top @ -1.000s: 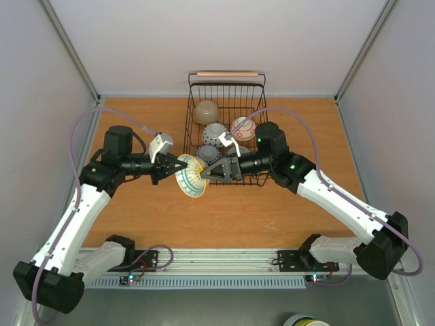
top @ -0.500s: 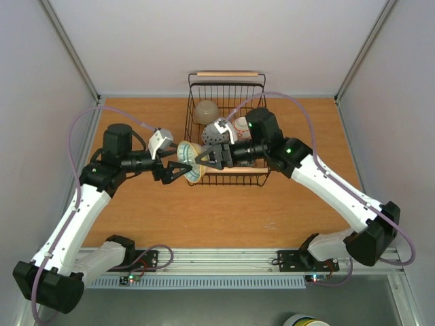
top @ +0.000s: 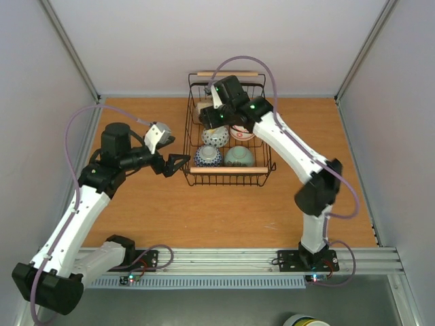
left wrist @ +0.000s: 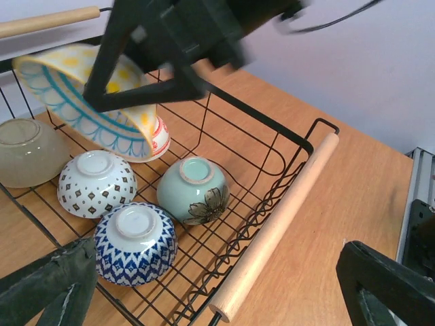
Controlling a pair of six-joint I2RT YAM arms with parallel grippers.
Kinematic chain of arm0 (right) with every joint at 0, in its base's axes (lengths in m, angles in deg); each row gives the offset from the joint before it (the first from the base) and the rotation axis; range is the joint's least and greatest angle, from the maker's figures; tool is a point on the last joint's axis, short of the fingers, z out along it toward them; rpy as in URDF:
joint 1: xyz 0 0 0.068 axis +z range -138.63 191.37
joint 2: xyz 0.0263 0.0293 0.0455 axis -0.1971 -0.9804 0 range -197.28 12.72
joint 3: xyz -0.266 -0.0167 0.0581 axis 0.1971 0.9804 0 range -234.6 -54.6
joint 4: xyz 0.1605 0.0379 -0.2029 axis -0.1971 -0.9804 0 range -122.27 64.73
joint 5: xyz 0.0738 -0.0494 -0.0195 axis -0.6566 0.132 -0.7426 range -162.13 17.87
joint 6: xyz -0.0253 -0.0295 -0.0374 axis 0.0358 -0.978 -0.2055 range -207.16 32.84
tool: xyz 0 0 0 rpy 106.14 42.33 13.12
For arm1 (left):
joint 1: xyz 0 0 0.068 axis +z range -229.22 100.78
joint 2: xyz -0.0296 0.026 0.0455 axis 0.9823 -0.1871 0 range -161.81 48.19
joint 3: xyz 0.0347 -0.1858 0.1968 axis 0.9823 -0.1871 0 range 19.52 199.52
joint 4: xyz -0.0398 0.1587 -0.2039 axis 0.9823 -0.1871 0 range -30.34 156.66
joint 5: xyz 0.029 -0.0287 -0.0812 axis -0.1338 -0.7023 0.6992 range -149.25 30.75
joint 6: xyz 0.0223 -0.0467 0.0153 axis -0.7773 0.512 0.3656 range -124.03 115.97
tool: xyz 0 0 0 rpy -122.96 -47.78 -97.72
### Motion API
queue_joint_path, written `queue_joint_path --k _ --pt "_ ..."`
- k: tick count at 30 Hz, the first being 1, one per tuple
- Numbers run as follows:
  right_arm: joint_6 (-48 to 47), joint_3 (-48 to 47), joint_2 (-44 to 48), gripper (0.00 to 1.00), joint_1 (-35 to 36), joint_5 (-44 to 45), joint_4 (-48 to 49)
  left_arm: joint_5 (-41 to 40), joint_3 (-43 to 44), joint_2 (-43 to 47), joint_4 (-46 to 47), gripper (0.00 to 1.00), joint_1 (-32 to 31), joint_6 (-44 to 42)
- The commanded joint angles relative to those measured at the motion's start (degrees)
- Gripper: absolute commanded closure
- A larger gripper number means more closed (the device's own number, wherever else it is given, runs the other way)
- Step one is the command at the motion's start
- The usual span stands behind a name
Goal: Load the bowls into the dish rack
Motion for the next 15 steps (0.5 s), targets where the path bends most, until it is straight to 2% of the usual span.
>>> queue_joint_path --k 1,6,15 --pt "-4.55 -7.18 -8.43 0.99 -4.44 16.59 -1.01 1.28 0.62 0.37 1.37 0.04 -0.12 0.13" --pt "-5.37 -16.69 -16.48 0.99 -7.68 16.28 -0.89 1.03 0.54 0.66 1.37 0.04 -0.04 0.03" --pt "-9.98 -30.67 -28.67 0.99 -9.10 18.61 -4.06 0.79 0.53 -0.10 1.46 0.04 0.00 -0.14"
